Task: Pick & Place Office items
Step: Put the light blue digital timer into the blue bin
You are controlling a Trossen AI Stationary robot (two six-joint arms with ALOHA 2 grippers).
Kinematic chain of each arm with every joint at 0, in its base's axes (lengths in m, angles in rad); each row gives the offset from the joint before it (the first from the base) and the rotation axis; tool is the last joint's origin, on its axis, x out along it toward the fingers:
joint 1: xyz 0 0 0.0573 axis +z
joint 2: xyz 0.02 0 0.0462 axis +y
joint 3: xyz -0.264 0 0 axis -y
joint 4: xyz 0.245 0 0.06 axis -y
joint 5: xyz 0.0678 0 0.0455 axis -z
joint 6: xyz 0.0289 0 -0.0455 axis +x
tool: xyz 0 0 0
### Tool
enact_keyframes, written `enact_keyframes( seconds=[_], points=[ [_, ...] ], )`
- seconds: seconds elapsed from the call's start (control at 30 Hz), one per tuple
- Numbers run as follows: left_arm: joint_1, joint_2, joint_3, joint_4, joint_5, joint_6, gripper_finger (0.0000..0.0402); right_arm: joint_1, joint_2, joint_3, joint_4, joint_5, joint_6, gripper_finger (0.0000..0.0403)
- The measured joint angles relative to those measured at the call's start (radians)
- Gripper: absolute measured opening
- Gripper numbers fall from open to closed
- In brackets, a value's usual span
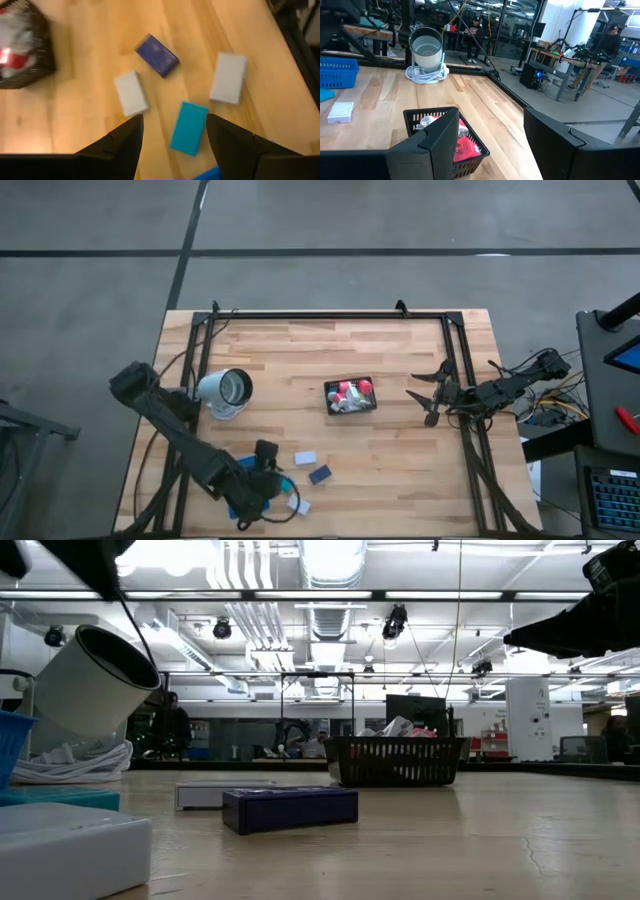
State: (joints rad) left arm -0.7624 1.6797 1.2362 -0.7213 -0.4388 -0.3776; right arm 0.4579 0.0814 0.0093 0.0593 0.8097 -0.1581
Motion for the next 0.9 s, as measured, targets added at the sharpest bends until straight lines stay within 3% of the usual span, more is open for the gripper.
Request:
enact_keyframes(
  seconds=[0.5, 0.9],
  points=[
    [0.156, 0.144, 0.0, 0.063, 0.303, 0.132, 0.0222, 0.0, 0.0, 0.0, 0.0, 0.0, 0.0, 0.0217],
    [0.164, 0.195, 0.0, 0.101, 0.389, 0.12, 0.0222, 0.0, 0.0, 0.0, 0.0, 0.0, -0.002, 0.0217]
  ],
)
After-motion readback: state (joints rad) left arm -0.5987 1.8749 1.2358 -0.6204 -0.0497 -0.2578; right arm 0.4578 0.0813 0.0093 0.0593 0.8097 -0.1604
